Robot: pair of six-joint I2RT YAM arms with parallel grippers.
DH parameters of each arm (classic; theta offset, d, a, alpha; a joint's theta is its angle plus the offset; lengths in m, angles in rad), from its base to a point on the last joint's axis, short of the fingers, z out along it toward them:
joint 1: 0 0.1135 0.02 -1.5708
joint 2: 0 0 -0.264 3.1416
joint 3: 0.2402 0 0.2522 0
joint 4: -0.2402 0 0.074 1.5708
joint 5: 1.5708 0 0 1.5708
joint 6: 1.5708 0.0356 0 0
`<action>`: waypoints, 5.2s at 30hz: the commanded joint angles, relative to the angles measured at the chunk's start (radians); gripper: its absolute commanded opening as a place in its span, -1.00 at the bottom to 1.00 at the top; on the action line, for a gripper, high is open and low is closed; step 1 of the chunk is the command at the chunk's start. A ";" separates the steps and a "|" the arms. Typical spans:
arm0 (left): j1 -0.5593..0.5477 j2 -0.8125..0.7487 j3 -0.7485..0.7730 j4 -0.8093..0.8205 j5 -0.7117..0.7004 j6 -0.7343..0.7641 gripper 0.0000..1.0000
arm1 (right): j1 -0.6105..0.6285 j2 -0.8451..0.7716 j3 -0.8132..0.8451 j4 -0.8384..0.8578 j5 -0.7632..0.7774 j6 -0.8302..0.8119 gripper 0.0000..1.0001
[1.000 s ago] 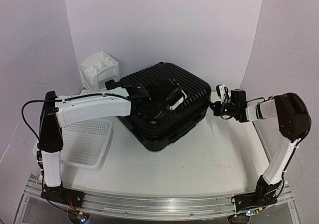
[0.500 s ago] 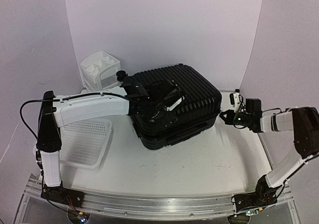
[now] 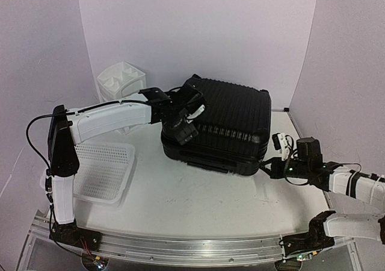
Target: Open, take out, and arrange the luggage
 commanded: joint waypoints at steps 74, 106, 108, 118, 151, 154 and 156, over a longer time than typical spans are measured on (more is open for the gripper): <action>-0.097 0.170 0.070 0.416 0.055 -0.013 0.85 | 0.067 0.231 0.246 -0.073 0.374 -0.030 -1.00; 0.036 -0.082 -0.726 1.097 0.482 -1.856 0.56 | 0.049 0.056 0.188 -0.199 -0.067 -0.027 0.18; 0.039 -0.047 -0.730 1.149 0.451 -1.884 0.47 | 0.049 0.047 0.179 -0.199 -0.067 -0.027 0.18; 0.045 0.034 -0.724 1.194 0.356 -1.885 0.00 | 0.052 0.002 0.117 -0.159 0.021 0.007 0.29; 0.033 -0.021 -0.867 1.324 0.299 -1.768 -0.33 | 0.111 0.154 0.027 0.279 0.065 0.052 0.17; 0.034 -0.004 -0.847 1.324 0.302 -1.769 -0.26 | 0.111 0.143 0.031 0.263 0.070 0.044 0.17; 0.033 0.001 -0.849 1.323 0.304 -1.776 -0.27 | 0.111 0.137 0.038 0.243 0.069 0.038 0.17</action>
